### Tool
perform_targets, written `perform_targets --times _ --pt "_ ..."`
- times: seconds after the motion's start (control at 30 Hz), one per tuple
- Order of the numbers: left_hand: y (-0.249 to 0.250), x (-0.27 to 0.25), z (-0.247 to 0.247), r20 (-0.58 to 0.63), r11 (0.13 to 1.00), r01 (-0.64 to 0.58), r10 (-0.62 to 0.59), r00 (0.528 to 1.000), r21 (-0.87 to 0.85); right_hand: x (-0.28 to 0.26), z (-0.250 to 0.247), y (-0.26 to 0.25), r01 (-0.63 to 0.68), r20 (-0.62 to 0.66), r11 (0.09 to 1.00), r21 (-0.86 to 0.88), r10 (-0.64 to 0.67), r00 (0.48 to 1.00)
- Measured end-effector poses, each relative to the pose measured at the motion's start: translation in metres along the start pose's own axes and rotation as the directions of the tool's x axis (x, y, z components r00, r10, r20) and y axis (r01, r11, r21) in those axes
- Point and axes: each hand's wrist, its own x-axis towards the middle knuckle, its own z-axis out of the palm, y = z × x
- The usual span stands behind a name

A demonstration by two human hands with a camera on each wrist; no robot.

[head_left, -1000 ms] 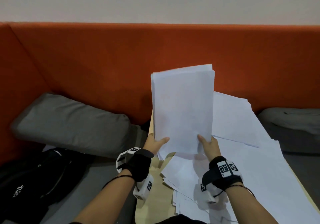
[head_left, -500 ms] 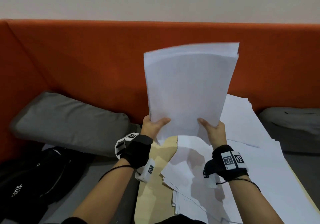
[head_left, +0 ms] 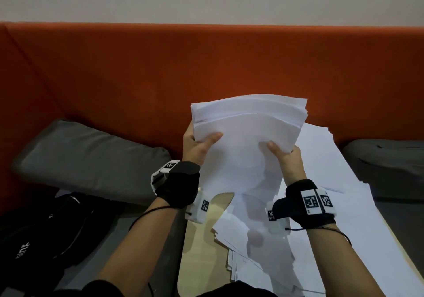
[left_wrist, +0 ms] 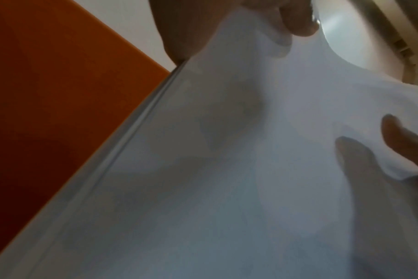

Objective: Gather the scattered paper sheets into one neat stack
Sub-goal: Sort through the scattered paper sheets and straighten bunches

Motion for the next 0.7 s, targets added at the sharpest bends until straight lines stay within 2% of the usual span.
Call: perform_targets --times 0.1,0.2,0.3,0.4,0.43,0.47,0.57,0.63,0.7 --pt "-0.015 -0.001 0.000 -0.035 0.999 0.049 -0.049 0.998 -0.001 0.002 -0.003 0.014 -0.080 0.024 0.993 -0.087 0.083 0.996" --pt "-0.050 -0.008 -0.005 -0.027 0.967 0.229 -0.227 0.973 0.113 -0.001 -0.013 0.058 -0.279 0.058 0.905 -0.320 0.313 0.948" --pt "-0.095 -0.013 -0.018 -0.033 0.829 0.418 -0.439 0.898 0.372 -0.006 -0.022 0.098 -0.402 0.018 0.759 -0.512 0.478 0.878" --pt "-0.122 -0.016 -0.028 0.000 0.674 0.489 -0.587 0.810 0.553 0.000 -0.027 0.110 -0.404 -0.092 0.770 -0.495 0.416 0.905" --pt "-0.125 -0.014 -0.029 0.004 0.669 0.493 -0.596 0.803 0.556 0.003 -0.027 0.109 -0.393 -0.103 0.786 -0.477 0.395 0.913" --pt "-0.124 -0.012 -0.028 0.011 0.697 0.484 -0.576 0.817 0.530 0.007 -0.026 0.107 -0.383 -0.103 0.799 -0.464 0.381 0.919" --pt "-0.115 -0.002 -0.022 -0.038 0.788 0.363 -0.398 0.916 0.497 0.024 -0.018 0.098 -0.333 -0.093 0.813 -0.477 0.330 0.939" --pt "-0.110 0.011 -0.017 -0.102 0.775 0.299 -0.294 0.950 0.557 0.039 -0.008 0.092 -0.319 -0.101 0.801 -0.507 0.312 0.945" --pt "-0.108 0.026 -0.014 -0.117 0.743 0.255 -0.233 0.965 0.619 0.056 0.002 0.089 -0.321 -0.106 0.790 -0.523 0.313 0.944"
